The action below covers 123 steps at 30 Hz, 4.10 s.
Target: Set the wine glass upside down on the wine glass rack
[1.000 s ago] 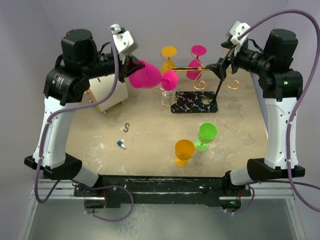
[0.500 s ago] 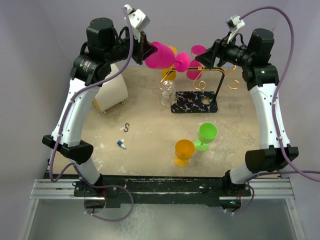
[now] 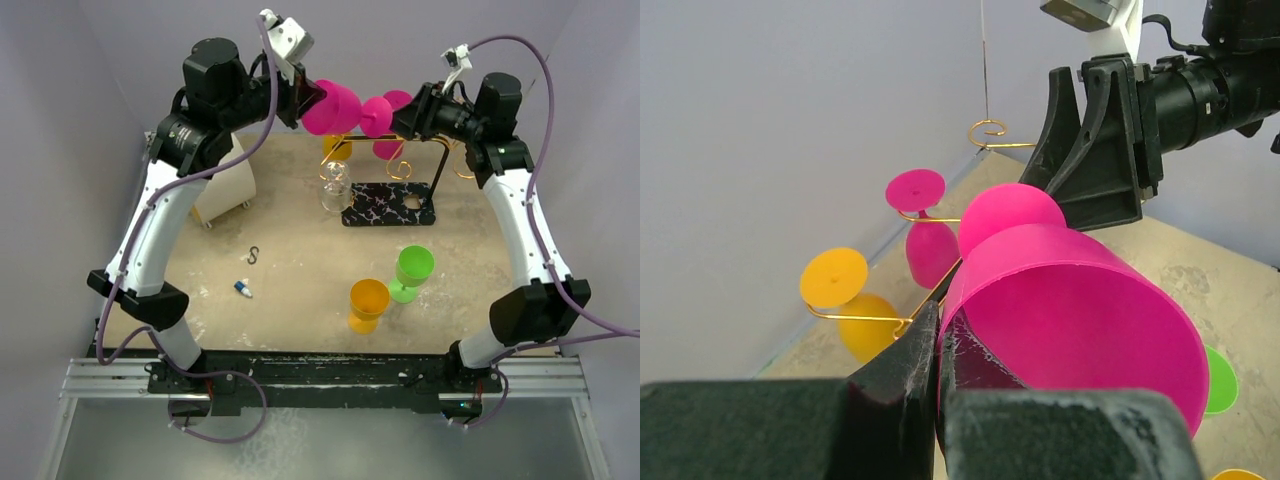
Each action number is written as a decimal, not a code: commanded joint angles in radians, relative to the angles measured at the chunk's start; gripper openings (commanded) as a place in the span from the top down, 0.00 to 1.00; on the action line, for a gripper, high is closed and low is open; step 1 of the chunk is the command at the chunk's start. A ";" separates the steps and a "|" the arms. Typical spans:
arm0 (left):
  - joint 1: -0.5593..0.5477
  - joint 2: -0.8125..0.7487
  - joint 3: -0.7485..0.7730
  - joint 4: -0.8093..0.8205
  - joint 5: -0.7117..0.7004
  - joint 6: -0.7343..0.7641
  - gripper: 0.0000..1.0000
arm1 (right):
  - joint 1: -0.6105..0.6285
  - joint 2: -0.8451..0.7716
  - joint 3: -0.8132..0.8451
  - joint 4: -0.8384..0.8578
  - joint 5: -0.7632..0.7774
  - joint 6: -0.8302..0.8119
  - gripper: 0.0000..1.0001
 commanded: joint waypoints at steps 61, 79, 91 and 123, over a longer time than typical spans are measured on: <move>-0.002 -0.118 -0.092 0.016 -0.147 0.093 0.28 | -0.023 -0.065 0.121 -0.075 0.324 -0.185 1.00; 0.044 -0.223 -0.170 -0.032 -0.298 0.191 0.01 | -0.030 -0.086 0.423 -0.247 1.146 -0.835 1.00; 0.052 -0.217 -0.180 -0.039 -0.274 0.200 0.01 | -0.030 -0.058 0.212 0.055 1.631 -1.359 1.00; 0.078 -0.277 -0.231 -0.034 -0.226 0.189 0.01 | 0.137 0.142 0.011 0.159 1.576 -1.827 1.00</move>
